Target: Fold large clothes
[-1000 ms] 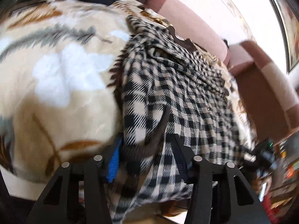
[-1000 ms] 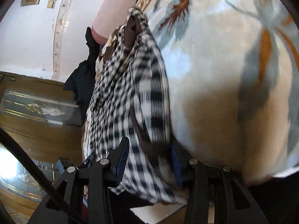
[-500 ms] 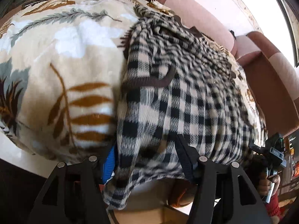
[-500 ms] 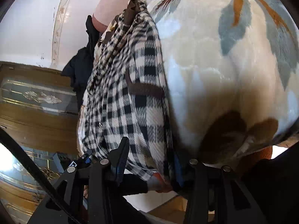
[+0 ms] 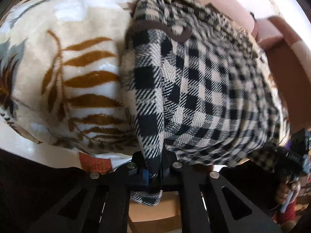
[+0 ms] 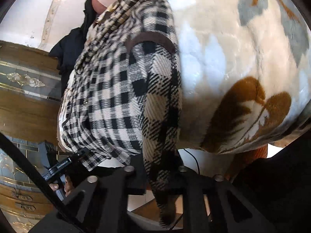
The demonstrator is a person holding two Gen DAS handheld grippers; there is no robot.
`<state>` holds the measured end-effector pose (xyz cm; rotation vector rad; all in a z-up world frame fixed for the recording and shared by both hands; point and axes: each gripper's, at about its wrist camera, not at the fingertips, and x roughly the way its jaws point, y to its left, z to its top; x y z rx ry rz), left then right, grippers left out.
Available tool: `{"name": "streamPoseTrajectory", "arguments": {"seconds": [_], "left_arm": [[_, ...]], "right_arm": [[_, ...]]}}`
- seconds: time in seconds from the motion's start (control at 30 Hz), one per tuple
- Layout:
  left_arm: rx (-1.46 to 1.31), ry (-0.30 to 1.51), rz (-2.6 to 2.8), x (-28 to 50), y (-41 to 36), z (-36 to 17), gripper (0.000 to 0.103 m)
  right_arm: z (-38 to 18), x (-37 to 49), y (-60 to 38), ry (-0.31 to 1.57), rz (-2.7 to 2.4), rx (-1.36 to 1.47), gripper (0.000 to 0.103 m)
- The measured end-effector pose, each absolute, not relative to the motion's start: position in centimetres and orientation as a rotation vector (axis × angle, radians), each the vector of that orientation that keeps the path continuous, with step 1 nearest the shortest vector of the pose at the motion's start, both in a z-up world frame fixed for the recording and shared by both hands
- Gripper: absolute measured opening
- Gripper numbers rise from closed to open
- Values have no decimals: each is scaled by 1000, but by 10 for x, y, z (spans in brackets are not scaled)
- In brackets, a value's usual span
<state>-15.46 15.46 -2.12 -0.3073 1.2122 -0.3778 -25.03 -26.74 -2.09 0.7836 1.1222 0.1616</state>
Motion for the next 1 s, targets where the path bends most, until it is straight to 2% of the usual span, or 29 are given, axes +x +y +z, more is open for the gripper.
{"name": "streamPoseTrajectory", "arguments": {"seconds": [0.27,0.43,0.6,0.77,1.0], "left_arm": [[-508,1042,-455,-178,200,42,5],[-497,973,-484,-131,194,78,5],[-451,891,-453,-45,171,107,5],[-435,843,-373,43,152,117,5],[-466,919,-286,135,136,85,5]], "right_arm": [[45,-256,-279,955,249,828,7],[86,-211,-287,887,269,769,7],[112,-129,-296,832,212,689,7],[112,-49,-316,793,111,672,7],[67,45,-349,843,-41,698,7]]}}
